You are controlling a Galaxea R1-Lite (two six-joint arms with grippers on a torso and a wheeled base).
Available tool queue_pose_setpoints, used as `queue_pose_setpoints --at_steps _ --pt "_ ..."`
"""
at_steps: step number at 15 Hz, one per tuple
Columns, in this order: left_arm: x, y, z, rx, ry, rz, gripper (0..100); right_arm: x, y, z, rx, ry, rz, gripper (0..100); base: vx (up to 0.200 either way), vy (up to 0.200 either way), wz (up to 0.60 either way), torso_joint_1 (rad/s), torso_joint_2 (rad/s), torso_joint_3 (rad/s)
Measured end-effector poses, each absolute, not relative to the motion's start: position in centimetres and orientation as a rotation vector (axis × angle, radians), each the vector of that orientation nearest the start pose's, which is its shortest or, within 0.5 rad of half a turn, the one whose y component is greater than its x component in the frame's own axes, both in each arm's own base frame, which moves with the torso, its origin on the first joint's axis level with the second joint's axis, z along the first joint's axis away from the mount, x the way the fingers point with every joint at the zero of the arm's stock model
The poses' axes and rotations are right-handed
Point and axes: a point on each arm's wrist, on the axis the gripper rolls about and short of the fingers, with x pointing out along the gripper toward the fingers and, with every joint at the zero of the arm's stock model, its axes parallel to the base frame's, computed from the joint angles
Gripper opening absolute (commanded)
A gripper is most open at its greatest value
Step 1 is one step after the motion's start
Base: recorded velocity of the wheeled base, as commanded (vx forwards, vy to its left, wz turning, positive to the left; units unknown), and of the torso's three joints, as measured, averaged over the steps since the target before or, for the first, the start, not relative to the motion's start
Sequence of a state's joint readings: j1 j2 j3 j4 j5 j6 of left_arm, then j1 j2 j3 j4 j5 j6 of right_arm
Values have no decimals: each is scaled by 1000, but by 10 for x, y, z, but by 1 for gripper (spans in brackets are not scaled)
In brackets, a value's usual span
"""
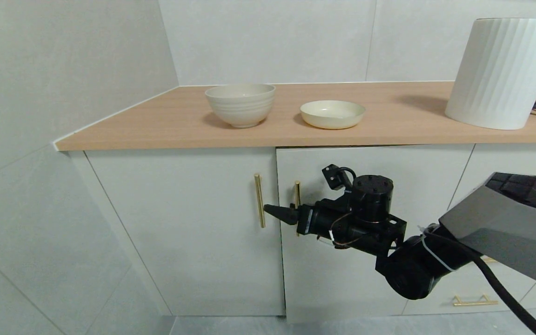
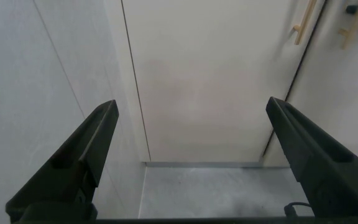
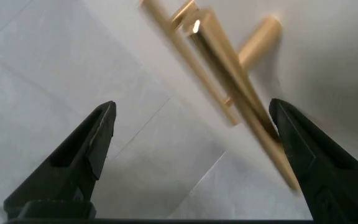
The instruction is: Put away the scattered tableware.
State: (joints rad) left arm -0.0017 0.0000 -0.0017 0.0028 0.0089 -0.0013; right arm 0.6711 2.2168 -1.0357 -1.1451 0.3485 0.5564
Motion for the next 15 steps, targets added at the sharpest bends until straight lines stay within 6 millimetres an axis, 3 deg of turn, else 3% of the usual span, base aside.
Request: queue_pose_setpoints --at_steps 5,15 --pt "-23 0 76 -1 1 7 100 309 257 105 519 370 1006 100 0 0 0 0 0 0" --pt "-23 0 76 0 1 7 100 235 209 126 494 517 1205 100 0 0 0 0 0 0"
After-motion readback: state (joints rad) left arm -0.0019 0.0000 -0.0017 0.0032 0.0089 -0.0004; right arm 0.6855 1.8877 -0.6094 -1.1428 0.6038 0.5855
